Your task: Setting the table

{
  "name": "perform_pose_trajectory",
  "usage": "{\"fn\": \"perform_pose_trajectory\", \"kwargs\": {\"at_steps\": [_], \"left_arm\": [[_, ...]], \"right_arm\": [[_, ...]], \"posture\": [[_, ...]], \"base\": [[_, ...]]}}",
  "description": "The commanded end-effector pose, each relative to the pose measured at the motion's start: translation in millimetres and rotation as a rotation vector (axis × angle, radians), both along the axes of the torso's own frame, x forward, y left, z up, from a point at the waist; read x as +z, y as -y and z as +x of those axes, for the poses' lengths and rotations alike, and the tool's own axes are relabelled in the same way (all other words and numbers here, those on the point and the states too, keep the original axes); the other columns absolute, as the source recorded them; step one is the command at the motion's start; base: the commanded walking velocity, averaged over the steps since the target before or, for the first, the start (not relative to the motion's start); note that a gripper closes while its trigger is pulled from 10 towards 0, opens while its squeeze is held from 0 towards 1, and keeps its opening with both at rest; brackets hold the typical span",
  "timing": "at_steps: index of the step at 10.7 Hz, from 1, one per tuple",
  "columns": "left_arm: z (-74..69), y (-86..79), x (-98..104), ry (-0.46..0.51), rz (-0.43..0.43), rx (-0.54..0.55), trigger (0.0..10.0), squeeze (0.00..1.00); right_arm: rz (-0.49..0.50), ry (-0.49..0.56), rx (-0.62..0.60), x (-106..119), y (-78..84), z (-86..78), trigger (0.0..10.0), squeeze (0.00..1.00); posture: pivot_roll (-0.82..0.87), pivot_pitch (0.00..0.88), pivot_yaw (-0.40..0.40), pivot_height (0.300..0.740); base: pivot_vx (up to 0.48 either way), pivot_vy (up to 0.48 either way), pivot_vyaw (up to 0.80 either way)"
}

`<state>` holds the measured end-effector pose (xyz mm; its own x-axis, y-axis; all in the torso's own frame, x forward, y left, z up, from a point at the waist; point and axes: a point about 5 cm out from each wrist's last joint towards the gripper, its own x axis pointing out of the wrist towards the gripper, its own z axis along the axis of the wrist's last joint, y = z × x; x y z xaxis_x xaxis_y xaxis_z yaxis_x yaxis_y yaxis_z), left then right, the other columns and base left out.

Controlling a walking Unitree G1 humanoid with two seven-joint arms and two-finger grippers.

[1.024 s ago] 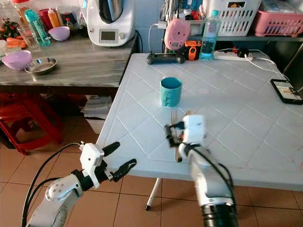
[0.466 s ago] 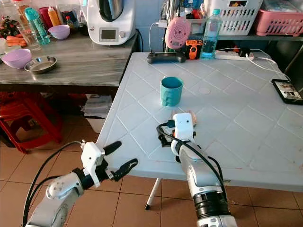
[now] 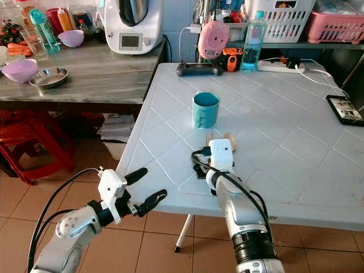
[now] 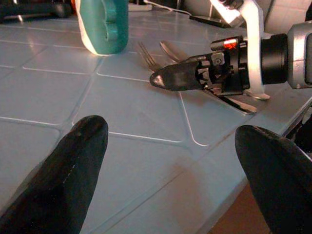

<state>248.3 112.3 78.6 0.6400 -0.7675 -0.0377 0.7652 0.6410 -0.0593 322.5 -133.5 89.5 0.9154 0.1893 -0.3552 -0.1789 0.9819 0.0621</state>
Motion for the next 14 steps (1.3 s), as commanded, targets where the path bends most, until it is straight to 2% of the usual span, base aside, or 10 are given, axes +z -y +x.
{"fn": "perform_pose_trajectory", "kwargs": {"at_steps": [1,4,8,10,14], "left_arm": [[2.2,0.6,4,0.011,0.012,-0.010,10.0,0.00],[1.2,1.2,2,0.005,0.009,-0.025,10.0,0.00],[-0.3,3.3,0,-0.001,0.016,-0.043,10.0,0.00],[-0.6,3.2,0,-0.002,0.020,-0.046,10.0,0.00],[0.1,2.7,0,0.008,0.018,-0.057,10.0,0.00]], "right_arm": [[0.005,-0.063,-0.017,-13,1.0,-5.3,0.0,0.00],[0.015,-0.118,-0.091,-21,12.8,-9.5,0.0,0.00],[-0.007,-0.191,-0.060,-33,18.4,-19.0,0.0,0.00],[-0.005,-0.199,-0.050,-34,17.4,-21.6,0.0,0.00],[0.021,-0.184,-0.001,-30,4.5,-23.9,0.0,0.00]], "posture": [[0.05,0.008,0.047,0.740],[0.04,0.010,0.048,0.740],[0.04,0.015,0.046,0.740],[0.04,0.016,0.046,0.740],[0.04,0.015,0.053,0.740]], "base": [[0.000,0.000,0.00],[0.000,0.000,0.00],[0.000,0.000,0.00],[0.000,0.000,0.00],[0.000,0.000,0.00]]}}
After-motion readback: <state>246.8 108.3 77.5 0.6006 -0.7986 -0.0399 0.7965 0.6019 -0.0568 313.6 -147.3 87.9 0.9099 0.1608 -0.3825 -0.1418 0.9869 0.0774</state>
